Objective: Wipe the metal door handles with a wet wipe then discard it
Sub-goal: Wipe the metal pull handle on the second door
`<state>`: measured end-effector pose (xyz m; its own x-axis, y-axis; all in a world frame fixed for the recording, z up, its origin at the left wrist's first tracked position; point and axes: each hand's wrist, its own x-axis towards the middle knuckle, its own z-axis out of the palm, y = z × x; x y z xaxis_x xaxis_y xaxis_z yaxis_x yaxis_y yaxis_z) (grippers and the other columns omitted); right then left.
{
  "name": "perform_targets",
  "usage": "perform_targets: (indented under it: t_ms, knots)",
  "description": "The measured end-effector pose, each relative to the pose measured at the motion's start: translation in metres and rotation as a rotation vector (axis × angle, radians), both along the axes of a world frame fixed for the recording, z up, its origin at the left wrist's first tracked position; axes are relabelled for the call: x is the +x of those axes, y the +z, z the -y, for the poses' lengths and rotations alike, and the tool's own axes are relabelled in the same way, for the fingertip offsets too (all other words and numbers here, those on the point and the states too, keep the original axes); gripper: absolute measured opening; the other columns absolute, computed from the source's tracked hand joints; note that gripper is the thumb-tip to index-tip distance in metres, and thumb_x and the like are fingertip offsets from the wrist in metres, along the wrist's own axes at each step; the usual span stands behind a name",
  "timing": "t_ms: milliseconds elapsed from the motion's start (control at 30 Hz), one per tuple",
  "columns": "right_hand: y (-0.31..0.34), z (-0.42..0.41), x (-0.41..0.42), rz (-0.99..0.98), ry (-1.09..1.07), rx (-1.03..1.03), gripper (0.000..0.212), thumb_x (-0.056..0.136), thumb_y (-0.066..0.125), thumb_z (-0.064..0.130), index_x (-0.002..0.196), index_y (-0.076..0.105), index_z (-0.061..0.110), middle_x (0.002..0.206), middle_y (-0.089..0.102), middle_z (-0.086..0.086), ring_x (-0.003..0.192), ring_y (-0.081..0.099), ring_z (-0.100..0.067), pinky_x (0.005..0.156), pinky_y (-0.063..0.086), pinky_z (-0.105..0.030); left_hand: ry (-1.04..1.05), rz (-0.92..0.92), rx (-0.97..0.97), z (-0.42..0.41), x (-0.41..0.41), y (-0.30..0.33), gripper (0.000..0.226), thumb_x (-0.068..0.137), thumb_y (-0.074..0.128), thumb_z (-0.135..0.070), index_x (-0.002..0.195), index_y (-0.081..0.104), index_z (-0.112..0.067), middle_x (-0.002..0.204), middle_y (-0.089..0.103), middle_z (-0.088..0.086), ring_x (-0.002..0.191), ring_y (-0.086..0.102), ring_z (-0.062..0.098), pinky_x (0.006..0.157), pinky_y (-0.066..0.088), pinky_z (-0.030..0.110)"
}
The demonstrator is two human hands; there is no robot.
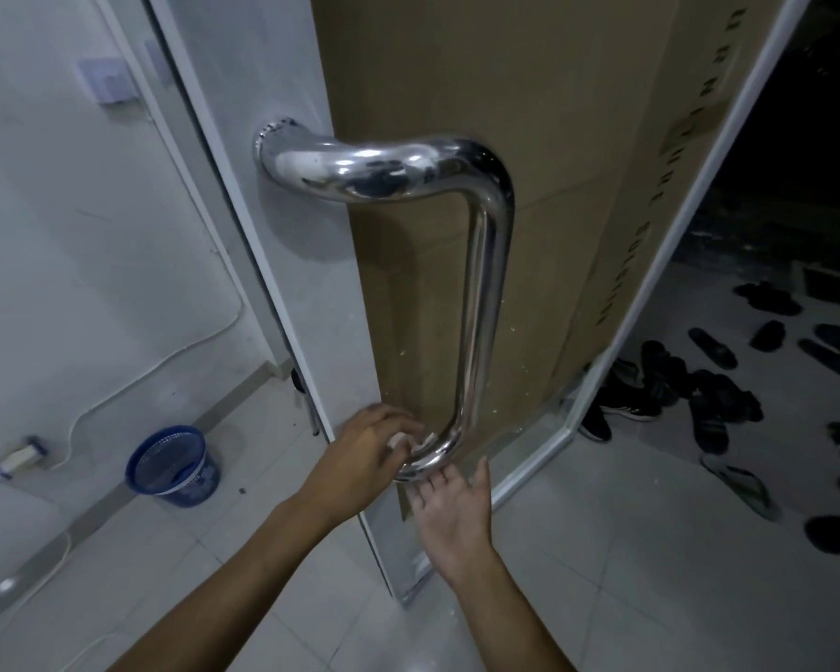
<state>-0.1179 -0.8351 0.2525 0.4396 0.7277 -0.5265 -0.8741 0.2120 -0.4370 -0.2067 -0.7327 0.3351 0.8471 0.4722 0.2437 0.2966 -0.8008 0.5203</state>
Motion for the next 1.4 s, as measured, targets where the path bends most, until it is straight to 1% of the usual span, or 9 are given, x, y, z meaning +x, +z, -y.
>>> perform_targets:
  t_ms: [133, 167, 233, 333, 433, 667, 833, 1167, 1400]
  knots:
    - [-0.005, 0.002, -0.003, -0.154, -0.071, -0.018, 0.056, 0.105, 0.032, 0.037, 0.147, 0.032, 0.0, 0.151, 0.038, -0.019, 0.142, 0.031, -0.032, 0.119, 0.004, -0.027, 0.012, -0.049, -0.036, -0.002, 0.004, 0.002, 0.026, 0.098, 0.051, -0.014, 0.118, 0.067, -0.015, 0.122, 0.062, -0.001, 0.11, 0.053, 0.008, 0.092, 0.031, 0.007]
    - [-0.005, 0.0, -0.004, 0.054, -0.05, -0.109, 0.046, 0.107, 0.031, 0.018, 0.145, 0.032, -0.007, 0.153, 0.032, -0.023, 0.145, 0.024, -0.034, 0.114, -0.009, -0.016, 0.02, -0.061, -0.052, -0.002, 0.006, 0.002, 0.027, 0.098, 0.05, -0.014, 0.12, 0.066, -0.015, 0.123, 0.062, -0.001, 0.11, 0.053, 0.007, 0.09, 0.029, 0.003]
    - [-0.007, 0.0, -0.018, 0.152, -0.088, -0.116, 0.04, 0.105, 0.023, -0.001, 0.141, 0.029, -0.017, 0.151, 0.029, -0.028, 0.145, 0.023, -0.034, 0.103, 0.004, 0.002, 0.026, -0.078, -0.096, 0.0, 0.008, 0.003, 0.029, 0.099, 0.048, -0.014, 0.123, 0.064, -0.014, 0.124, 0.062, 0.0, 0.105, 0.052, 0.004, 0.084, 0.027, -0.003]
    - [0.003, -0.002, -0.028, 0.38, -0.077, -0.163, 0.033, 0.106, 0.027, 0.036, 0.138, 0.037, 0.033, 0.132, 0.049, 0.011, 0.113, 0.054, 0.01, 0.079, 0.038, 0.002, 0.042, -0.084, -0.189, 0.003, 0.01, 0.004, 0.03, 0.101, 0.045, -0.018, 0.127, 0.061, -0.017, 0.121, 0.062, -0.002, 0.098, 0.051, 0.0, 0.079, 0.031, -0.005]
    - [0.015, -0.003, -0.016, 0.458, -0.092, -0.108, 0.03, 0.095, 0.03, 0.062, 0.117, 0.047, 0.052, 0.122, 0.05, 0.035, 0.096, 0.048, 0.029, 0.077, 0.038, -0.001, 0.055, -0.091, -0.281, 0.004, 0.012, 0.006, 0.031, 0.103, 0.042, -0.019, 0.128, 0.059, -0.021, 0.12, 0.062, -0.002, 0.099, 0.054, 0.002, 0.079, 0.036, -0.003]
    - [0.05, -0.002, 0.073, 0.734, 0.244, -0.116, 0.105, 0.068, 0.023, 0.088, 0.133, 0.055, 0.013, 0.13, 0.063, -0.009, 0.125, 0.055, -0.019, 0.114, 0.032, -0.043, 0.02, -0.096, -0.415, 0.01, 0.018, 0.008, 0.03, 0.103, 0.039, -0.025, 0.125, 0.058, -0.033, 0.109, 0.061, -0.012, 0.096, 0.059, 0.001, 0.085, 0.047, 0.018]
    - [0.103, -0.007, 0.119, 0.838, 0.592, 0.04, 0.104, 0.069, 0.019, 0.093, 0.097, 0.071, 0.007, 0.098, 0.068, -0.018, 0.099, 0.064, -0.029, 0.096, 0.042, -0.041, 0.151, 0.088, -0.425, 0.006, 0.023, 0.011, 0.023, 0.1, 0.043, -0.014, 0.098, 0.065, -0.023, 0.101, 0.065, -0.006, 0.094, 0.059, 0.008, 0.08, 0.044, 0.013]
    - [0.178, -0.02, 0.137, 0.831, 0.73, 0.338, 0.098, 0.077, 0.017, 0.087, 0.101, 0.062, 0.003, 0.094, 0.06, -0.015, 0.094, 0.056, -0.026, 0.093, 0.044, -0.037, 0.096, 0.141, -0.512, -0.001, 0.026, 0.03, 0.025, 0.101, 0.044, -0.023, 0.096, 0.061, -0.04, 0.1, 0.062, -0.027, 0.098, 0.054, -0.015, 0.081, 0.04, 0.001]
    - [0.133, -0.002, 0.114, 0.988, 0.456, 0.017, 0.083, 0.088, 0.017, 0.069, 0.122, 0.062, 0.007, 0.116, 0.068, -0.011, 0.115, 0.061, -0.024, 0.105, 0.042, -0.036, 0.051, 0.27, -0.637, 0.002, 0.029, 0.04, 0.029, 0.102, 0.038, -0.036, 0.123, 0.059, -0.037, 0.123, 0.063, -0.018, 0.118, 0.055, 0.001, 0.106, 0.043, 0.035]
